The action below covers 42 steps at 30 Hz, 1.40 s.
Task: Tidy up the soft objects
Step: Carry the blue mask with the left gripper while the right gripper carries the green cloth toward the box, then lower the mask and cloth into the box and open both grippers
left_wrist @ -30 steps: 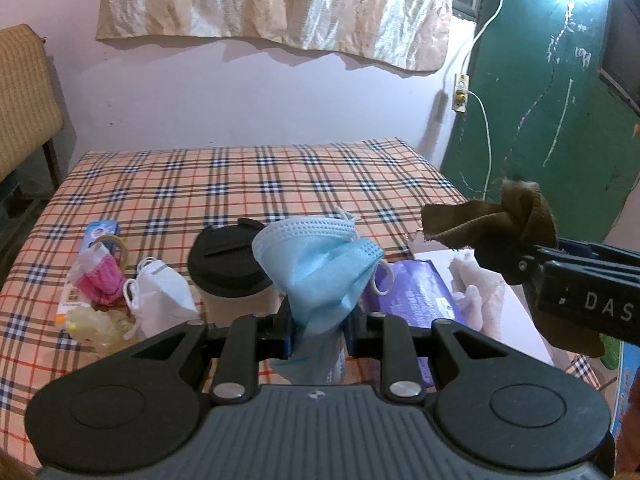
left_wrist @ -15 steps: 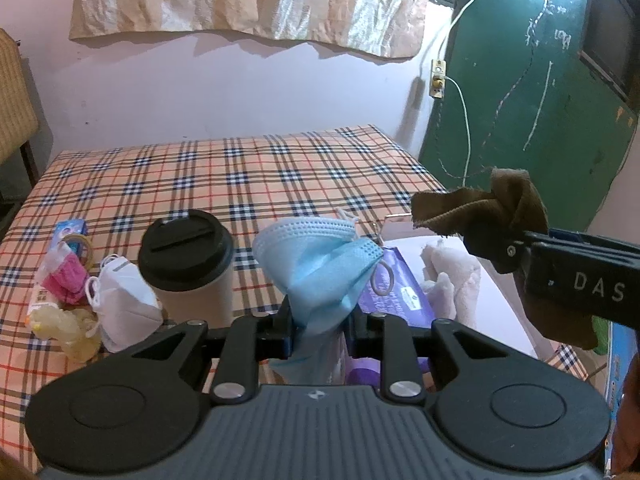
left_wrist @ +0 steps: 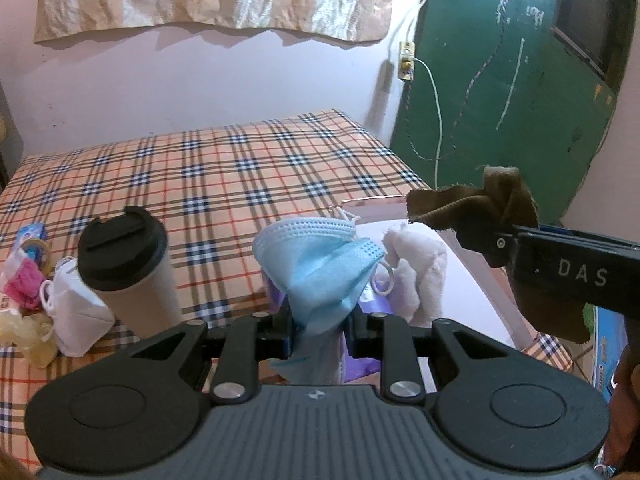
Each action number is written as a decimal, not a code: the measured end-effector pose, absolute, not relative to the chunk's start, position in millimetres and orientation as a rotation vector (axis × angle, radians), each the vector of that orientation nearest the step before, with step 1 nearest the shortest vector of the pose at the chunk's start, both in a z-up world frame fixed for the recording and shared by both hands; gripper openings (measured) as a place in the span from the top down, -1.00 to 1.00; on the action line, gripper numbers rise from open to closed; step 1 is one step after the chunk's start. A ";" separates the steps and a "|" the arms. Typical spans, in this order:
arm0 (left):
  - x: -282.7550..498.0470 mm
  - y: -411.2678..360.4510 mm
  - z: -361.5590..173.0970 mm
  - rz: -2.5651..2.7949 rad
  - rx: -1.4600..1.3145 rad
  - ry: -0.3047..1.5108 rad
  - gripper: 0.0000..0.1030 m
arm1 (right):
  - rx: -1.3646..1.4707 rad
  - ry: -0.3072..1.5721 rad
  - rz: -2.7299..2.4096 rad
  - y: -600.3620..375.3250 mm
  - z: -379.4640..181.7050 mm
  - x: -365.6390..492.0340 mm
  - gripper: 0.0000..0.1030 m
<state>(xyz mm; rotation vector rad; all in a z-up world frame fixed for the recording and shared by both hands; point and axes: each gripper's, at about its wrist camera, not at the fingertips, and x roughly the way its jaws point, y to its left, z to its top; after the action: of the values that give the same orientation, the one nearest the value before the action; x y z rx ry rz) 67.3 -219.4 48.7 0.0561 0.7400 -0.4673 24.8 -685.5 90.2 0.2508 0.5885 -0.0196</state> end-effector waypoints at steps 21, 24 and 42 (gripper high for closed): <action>85.8 -278.5 28.7 -0.556 0.117 0.777 0.50 | 0.327 0.630 -0.127 -748.2 55.5 42.2 -0.21; 95.3 -287.5 26.5 -0.560 0.115 0.782 0.50 | 0.328 0.636 -0.130 -754.7 51.4 51.9 -0.21; 149.8 -330.2 21.0 -0.570 0.101 0.759 -0.28 | 0.348 0.634 -0.159 -787.1 32.8 108.7 -0.45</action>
<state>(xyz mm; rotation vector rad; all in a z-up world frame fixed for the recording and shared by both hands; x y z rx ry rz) 149.8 -330.2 21.0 0.1007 0.7592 -0.5697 108.7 -787.1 32.8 0.3480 0.6340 -0.1592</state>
